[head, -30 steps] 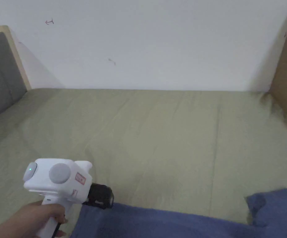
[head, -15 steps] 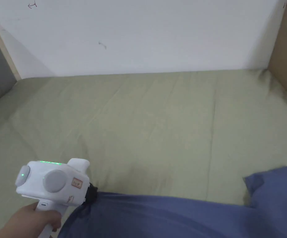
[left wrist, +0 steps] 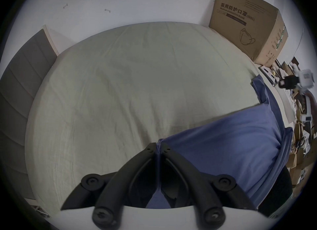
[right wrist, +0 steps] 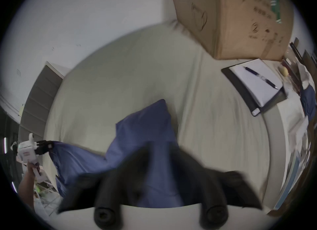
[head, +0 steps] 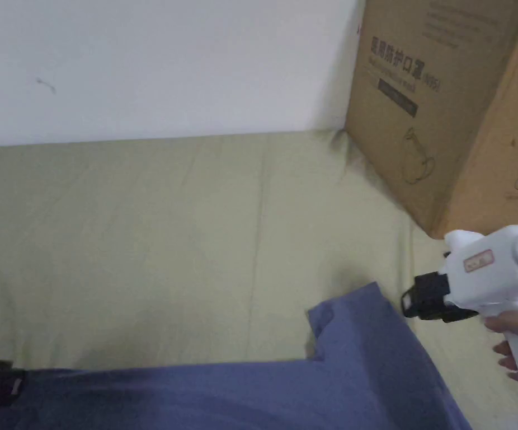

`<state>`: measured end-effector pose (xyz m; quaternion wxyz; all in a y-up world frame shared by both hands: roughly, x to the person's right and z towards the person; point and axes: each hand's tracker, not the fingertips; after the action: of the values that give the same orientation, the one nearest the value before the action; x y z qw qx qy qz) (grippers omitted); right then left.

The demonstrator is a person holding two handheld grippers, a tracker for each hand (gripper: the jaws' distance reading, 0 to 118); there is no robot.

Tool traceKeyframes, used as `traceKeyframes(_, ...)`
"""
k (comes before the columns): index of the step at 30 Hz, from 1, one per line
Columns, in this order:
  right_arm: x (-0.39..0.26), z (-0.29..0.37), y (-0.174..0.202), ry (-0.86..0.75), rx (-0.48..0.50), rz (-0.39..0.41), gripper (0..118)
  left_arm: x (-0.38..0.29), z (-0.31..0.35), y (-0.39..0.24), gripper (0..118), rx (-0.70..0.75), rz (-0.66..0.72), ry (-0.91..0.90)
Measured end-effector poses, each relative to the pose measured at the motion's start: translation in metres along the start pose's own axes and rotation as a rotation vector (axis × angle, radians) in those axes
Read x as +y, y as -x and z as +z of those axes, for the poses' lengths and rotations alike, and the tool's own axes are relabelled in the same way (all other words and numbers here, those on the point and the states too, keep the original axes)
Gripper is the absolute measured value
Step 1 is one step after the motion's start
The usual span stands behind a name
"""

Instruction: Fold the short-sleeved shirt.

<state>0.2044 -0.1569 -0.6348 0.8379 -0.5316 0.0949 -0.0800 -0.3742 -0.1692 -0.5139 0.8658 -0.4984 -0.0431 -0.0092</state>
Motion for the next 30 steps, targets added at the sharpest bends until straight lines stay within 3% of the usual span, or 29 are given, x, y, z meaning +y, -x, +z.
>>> traceKeyframes(2, 0.004, -0.024, 0.003, 0.051, -0.065, 0.027, 105, 0.002, 0.004, 0.003, 1, -0.010, 0.003, -0.008)
traceKeyframes(3, 0.004, -0.030, 0.003, 0.062, -0.083, 0.025, 117, 0.002, 0.005, 0.004, 2, -0.016, 0.007, -0.011)
traceKeyframes(5, 0.006, -0.048, 0.005, 0.069, -0.060, -0.002, 109, 0.005, 0.006, 0.010, 2, -0.024, 0.022, -0.008)
traceKeyframes(7, 0.005, -0.065, 0.006, 0.130, -0.061, -0.057, 109, 0.006, 0.006, 0.011, 2, -0.031, 0.038, 0.000)
traceKeyframes(8, 0.011, -0.083, -0.009, 0.140, -0.060, -0.070, 107, 0.006, 0.006, 0.011, 2, -0.034, 0.041, 0.006)
traceKeyframes(10, 0.007, -0.094, -0.008, 0.165, -0.121, -0.043, 90, 0.006, 0.004, 0.011, 2, -0.032, 0.037, 0.018)
traceKeyframes(12, -0.002, -0.083, 0.011, 0.130, -0.246, 0.103, 57, 0.004, 0.001, 0.008, 2, -0.025, 0.026, 0.033)
traceKeyframes(13, -0.002, -0.078, 0.011, 0.116, -0.240, 0.119, 37, 0.003, -0.001, 0.009, 2, -0.024, 0.021, 0.041)
traceKeyframes(14, -0.002, -0.072, 0.012, 0.103, -0.216, 0.132, 5, 0.002, -0.003, 0.009, 2, -0.024, 0.019, 0.050)
traceKeyframes(15, -0.001, -0.063, 0.012, 0.118, -0.165, 0.135, 0, 0.002, -0.004, 0.009, 2, -0.025, 0.023, 0.059)
traceKeyframes(19, -0.007, -0.020, 0.016, 0.023, -0.153, 0.157, 0, -0.003, -0.001, 0.008, 2, -0.028, 0.045, 0.057)
traceKeyframes(22, -0.011, 0.018, 0.016, -0.054, -0.043, 0.099, 0, -0.009, 0.008, 0.009, 2, -0.049, 0.089, 0.027)
traceKeyframes(25, -0.017, 0.054, 0.026, -0.117, -0.029, 0.117, 0, -0.014, 0.019, 0.014, 2, -0.068, 0.135, 0.018)
traceKeyframes(30, -0.005, 0.090, 0.028, -0.167, -0.003, 0.080, 0, -0.002, 0.045, 0.019, 2, -0.054, 0.156, -0.060)
